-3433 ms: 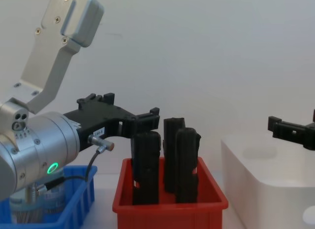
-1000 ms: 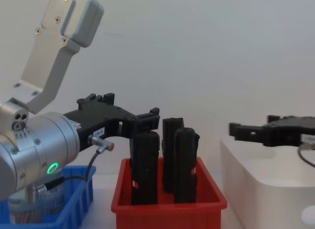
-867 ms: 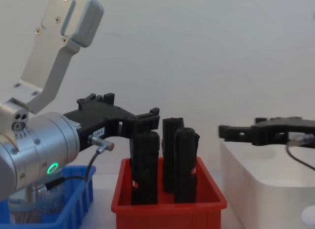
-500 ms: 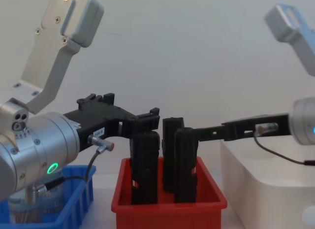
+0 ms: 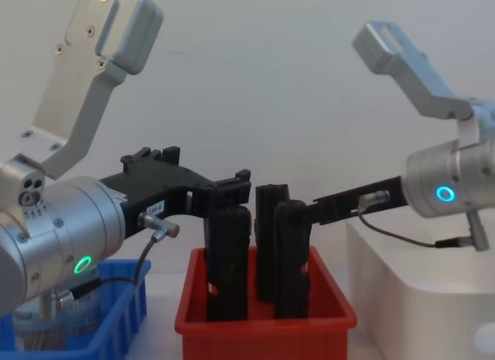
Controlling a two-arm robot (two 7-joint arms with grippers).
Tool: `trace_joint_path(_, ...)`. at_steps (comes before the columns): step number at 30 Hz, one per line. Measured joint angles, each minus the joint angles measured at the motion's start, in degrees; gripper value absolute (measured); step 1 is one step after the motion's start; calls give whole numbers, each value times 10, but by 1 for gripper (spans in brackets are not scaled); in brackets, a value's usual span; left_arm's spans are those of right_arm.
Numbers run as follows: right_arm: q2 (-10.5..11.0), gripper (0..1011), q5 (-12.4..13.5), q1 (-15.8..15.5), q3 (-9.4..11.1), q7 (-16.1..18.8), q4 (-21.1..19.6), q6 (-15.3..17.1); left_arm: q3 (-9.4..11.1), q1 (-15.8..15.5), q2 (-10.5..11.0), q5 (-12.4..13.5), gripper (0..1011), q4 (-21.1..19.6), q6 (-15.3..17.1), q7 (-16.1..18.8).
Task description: Pick the cotton swabs from the blue box and place them into the white box.
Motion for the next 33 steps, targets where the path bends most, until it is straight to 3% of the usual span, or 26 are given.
trace_joint_path(11, -20, 1002, -22, 25, -15, -17, 40, 4, 0, 0, 0, 0, 1004, 0, 0, 0)
trace_joint_path(28, -45, 1000, -22, 51, -28, -46, 102, -1, 0, 0, 0, 0, 1004, 0, 0, 0)
trace_joint_path(33, -48, 917, -20, 54, -29, -52, 113, -4, 0, 0, 0, 0, 1004, 0, 0, 0)
